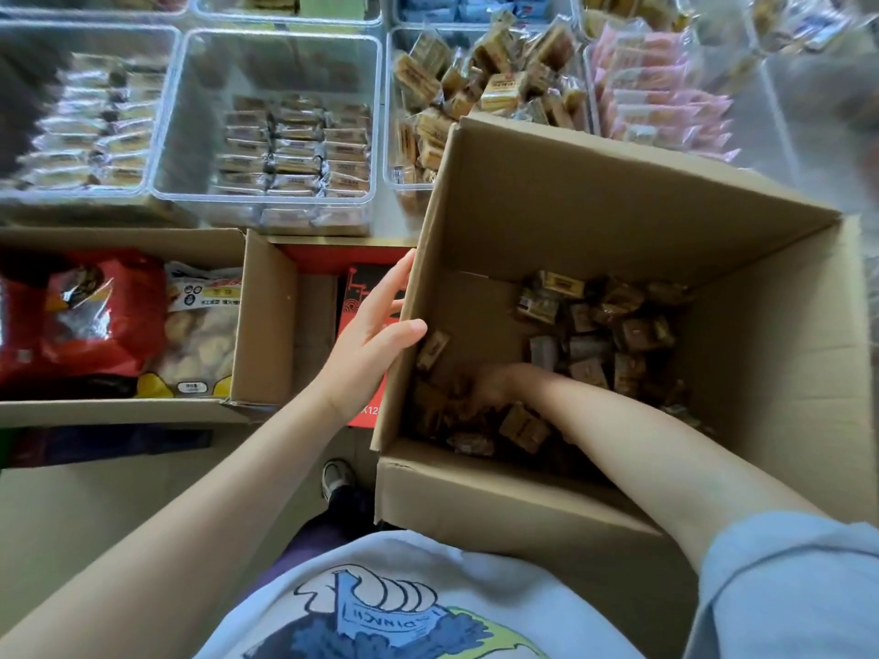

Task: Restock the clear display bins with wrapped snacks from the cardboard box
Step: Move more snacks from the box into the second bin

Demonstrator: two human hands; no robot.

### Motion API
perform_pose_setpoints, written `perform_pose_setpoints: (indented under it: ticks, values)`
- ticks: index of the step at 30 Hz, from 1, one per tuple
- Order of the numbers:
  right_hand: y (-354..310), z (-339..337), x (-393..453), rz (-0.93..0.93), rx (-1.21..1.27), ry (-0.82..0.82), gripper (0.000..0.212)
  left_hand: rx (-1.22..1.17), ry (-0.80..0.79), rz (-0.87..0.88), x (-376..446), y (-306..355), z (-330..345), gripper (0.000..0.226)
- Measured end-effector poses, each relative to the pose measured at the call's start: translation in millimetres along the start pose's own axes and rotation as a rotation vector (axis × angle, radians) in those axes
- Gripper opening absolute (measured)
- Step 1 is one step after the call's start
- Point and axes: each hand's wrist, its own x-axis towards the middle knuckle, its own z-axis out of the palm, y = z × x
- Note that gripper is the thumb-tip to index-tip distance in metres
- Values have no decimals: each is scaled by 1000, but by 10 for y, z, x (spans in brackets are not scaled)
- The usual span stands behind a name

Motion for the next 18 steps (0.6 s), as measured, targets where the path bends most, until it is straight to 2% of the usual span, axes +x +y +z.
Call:
perform_pose_setpoints:
  ticks: [3,4,6,7,10,13,16,18]
  values:
    - [-47,-251,-246,-20,-99,34,43,-17,-27,-9,-29,45,-18,75]
    - [-81,-395,-409,-38,-43,65,35,-13,-41,-16,-36,60,-28,75]
    - [-173,-725,-852,-53,318,111,19,33,-43,-30,-52,116,-62,76]
    - [-216,-875,-1108,-83,537,84,14,97,-19,-18,-64,167,-84,76]
    - [-362,-1217,-1804,-319,967,-7,20,338,42,191,-103,390,-156,80]
    - [-639,-1368,-2212,-506,1079,-55,25,419,4,422,-75,715,-170,82]
    - [-1000,-1456,-2280,-593,1046,-96,30,486,-3,579,16,1005,-257,50]
    - [-1281,-1509,-2220,-610,960,-80,32,413,54,578,56,1101,-449,29]
